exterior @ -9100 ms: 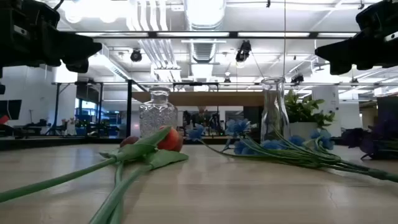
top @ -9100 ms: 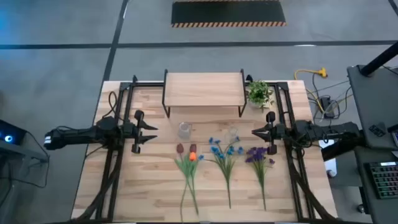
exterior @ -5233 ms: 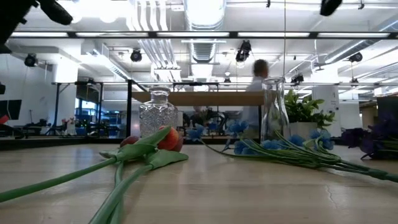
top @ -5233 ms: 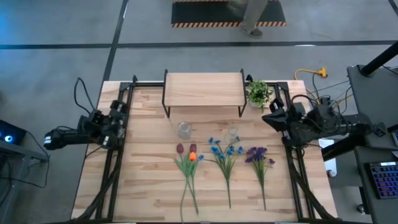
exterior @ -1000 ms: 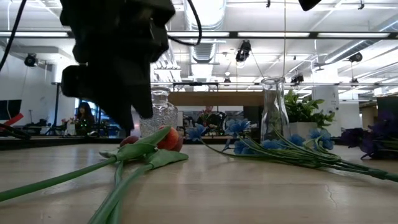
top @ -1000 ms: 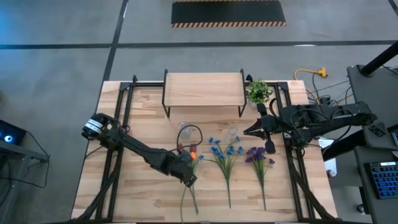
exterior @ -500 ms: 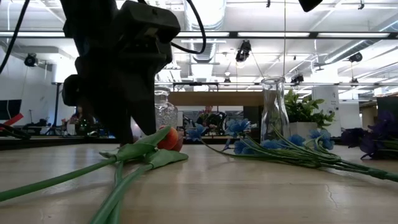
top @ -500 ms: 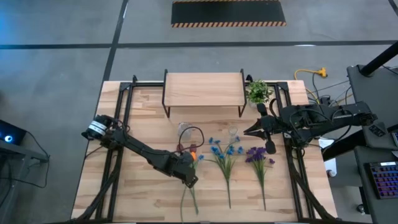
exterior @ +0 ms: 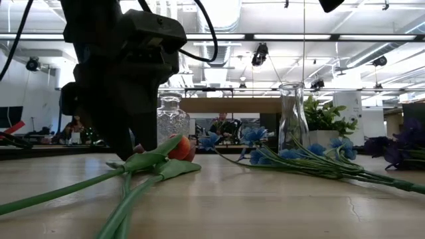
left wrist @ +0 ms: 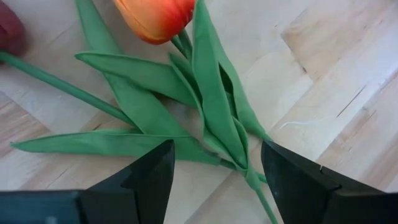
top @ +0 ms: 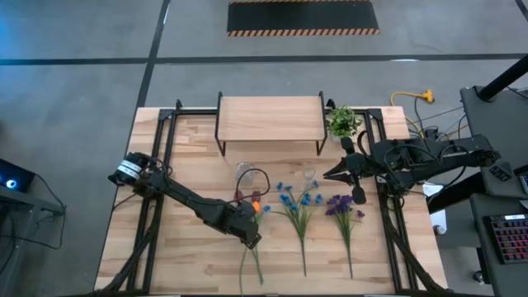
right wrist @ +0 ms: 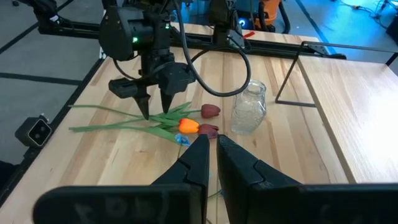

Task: Pick and place flowers into a vace then onto a shelf
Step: Put the orange flower into the right transparent vase

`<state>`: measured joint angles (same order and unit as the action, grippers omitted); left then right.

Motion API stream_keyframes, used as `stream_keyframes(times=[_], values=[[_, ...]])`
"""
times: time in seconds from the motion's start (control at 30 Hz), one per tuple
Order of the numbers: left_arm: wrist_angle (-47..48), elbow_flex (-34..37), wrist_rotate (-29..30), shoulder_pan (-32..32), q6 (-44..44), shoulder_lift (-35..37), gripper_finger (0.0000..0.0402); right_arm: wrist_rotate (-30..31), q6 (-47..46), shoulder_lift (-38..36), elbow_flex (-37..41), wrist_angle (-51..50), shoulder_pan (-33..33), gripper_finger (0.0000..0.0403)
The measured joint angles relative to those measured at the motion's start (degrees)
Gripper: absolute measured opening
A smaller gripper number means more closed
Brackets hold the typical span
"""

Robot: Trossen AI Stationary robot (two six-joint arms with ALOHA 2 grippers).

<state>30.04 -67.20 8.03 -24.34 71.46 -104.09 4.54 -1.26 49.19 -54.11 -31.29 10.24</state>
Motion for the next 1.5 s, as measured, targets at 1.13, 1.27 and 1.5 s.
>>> stream_keyframes(times=[1.13,1.27,1.5], values=[[0.6,-0.7,-0.6,0.0,0.2,-2.7,0.0015,0.0,-0.2,0.0,0.0,-0.2,0.0,0.0022],[0.6,-0.8,-1.1,0.0,0.2,-2.1,0.0006,0.0,-0.2,0.0,0.0,-0.2,0.0,0.0022],[0.9,-0.7,-0.8,-0.1,-0.1,0.7,0.0010,0.0,-0.2,0.0,0.0,-0.2,0.0,0.0022]])
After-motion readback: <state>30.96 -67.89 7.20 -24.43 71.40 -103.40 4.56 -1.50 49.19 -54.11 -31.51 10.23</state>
